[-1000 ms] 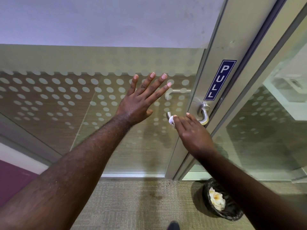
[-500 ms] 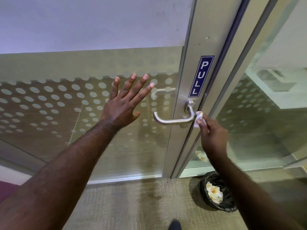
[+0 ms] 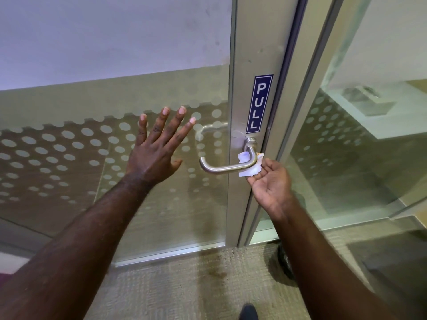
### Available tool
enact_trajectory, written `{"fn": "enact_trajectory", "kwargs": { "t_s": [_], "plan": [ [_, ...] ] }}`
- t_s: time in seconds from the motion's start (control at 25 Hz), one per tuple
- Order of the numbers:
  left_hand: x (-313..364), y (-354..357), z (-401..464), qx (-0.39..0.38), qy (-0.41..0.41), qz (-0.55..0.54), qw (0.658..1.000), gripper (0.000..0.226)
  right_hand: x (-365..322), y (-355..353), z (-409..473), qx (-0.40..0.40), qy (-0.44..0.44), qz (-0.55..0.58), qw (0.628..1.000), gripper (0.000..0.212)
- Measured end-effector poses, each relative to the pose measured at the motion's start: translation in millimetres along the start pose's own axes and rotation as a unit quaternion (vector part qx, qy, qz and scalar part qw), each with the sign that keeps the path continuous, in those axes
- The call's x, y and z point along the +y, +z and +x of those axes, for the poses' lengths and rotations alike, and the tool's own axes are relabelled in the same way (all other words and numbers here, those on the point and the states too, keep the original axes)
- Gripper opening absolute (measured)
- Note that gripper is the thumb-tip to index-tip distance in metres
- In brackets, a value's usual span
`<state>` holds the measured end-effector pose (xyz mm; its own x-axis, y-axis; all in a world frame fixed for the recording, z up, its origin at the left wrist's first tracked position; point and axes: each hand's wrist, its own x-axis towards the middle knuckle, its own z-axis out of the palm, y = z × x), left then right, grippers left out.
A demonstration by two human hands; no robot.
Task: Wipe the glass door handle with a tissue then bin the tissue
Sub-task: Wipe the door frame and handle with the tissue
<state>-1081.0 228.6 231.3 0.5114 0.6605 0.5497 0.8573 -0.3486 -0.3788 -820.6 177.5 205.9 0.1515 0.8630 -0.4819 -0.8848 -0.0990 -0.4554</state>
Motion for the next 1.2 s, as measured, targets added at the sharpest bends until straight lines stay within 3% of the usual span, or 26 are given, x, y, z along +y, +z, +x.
{"fn": "enact_trajectory", "kwargs": {
  "t_s": [0.12,0.24,0.44,0.72,0.96,1.2],
  "plan": [
    [1.3,-0.7,-0.2,-0.001,-0.002,-0.007,1.000,0.132,-0.6,-6.4,-3.0,-0.055,0.003,0.016,0.998,0.034],
    [2.1,-0.7,-0.5,-0.003,-0.004,-0.011,1.000,0.133,-0.7,-10.7,-5.5,-0.081,-0.028,-0.056,0.995,0.044],
    [2.0,0.0,-0.3,-0.003,-0.006,-0.008,1.000,0.132,3.4,-21.0,-6.0,-0.062,-0.035,-0.094,0.993,0.036],
    [2.1,1.6,-0.4,-0.004,-0.006,-0.008,1.000,0.130,6.1,-25.1,-2.0,-0.092,-0.049,-0.061,0.993,0.025],
    [1.9,1.9,-0.5,-0.004,-0.008,-0.008,1.000,0.131,3.3,-13.5,3.2,-0.042,-0.039,-0.054,0.997,0.009],
    [2.1,3.6,-0.2,-0.008,-0.010,-0.005,1.000,0.131,-6.4,-6.6,3.3,-0.020,-0.053,-0.234,0.971,0.018]
  ]
}}
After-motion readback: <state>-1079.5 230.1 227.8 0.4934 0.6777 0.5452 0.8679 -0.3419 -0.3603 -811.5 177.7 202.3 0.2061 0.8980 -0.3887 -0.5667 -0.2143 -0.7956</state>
